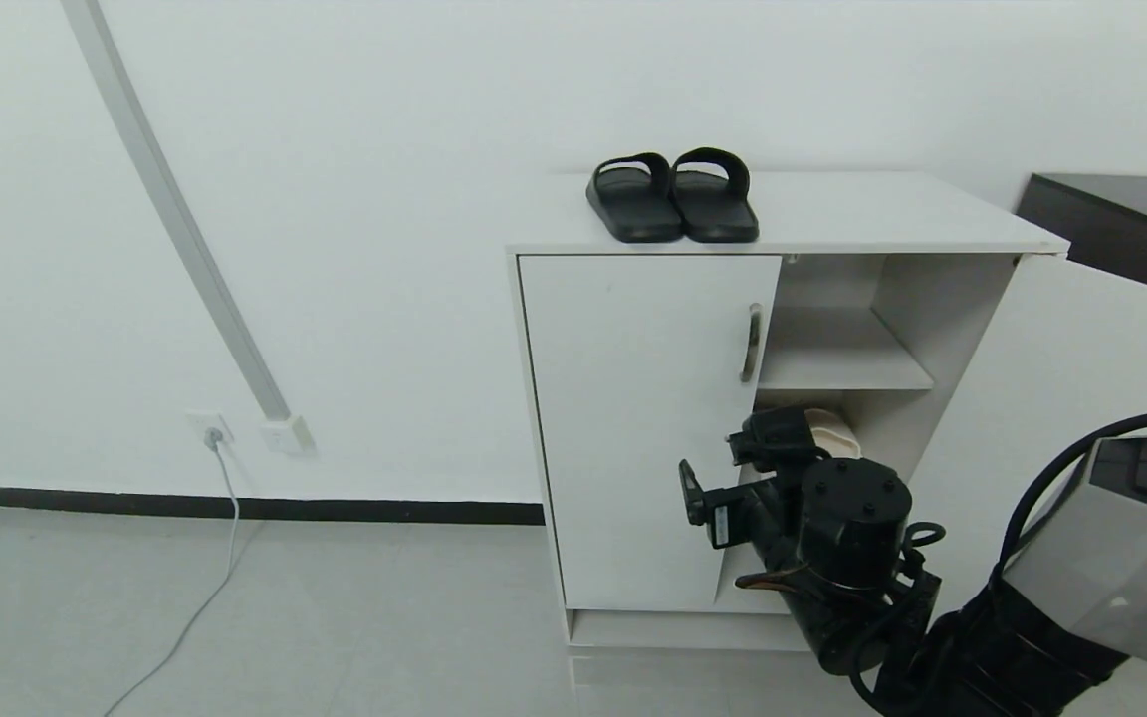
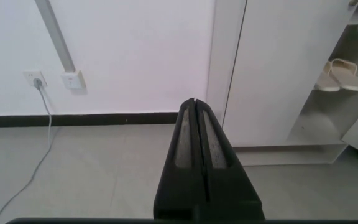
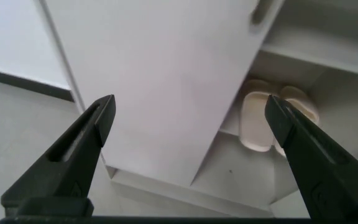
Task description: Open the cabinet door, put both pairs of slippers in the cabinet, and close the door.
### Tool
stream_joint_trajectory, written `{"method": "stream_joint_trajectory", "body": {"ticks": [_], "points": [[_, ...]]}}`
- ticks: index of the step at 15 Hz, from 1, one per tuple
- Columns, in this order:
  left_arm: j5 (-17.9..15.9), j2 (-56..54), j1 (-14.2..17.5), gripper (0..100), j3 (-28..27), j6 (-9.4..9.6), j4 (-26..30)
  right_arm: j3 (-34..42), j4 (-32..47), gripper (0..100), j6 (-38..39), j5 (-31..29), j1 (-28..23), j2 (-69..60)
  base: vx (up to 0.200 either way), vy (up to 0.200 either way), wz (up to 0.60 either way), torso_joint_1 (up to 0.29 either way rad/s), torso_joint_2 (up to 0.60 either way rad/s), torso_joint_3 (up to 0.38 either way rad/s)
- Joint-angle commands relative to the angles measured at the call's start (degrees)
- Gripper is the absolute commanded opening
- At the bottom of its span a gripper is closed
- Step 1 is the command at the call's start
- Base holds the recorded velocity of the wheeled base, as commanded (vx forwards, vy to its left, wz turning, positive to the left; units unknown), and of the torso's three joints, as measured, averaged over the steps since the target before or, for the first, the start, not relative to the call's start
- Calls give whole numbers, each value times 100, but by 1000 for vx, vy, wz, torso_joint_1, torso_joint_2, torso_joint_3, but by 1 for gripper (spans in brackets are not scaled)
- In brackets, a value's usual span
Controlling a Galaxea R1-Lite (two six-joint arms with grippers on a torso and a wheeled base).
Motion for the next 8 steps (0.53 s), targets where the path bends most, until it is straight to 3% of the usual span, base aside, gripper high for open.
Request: {"method": "stream_joint_trajectory", "body": {"ticks": [1, 8], "points": [[-2, 1, 5, 0, 0, 2, 0, 0, -3, 100, -5, 6, 5, 10, 0, 0, 0, 163, -471, -320], [-2, 1, 5, 0, 0, 2, 0, 9, -3, 100, -32, -3, -4, 1, 0, 0, 0, 186, -498, -315]]}}
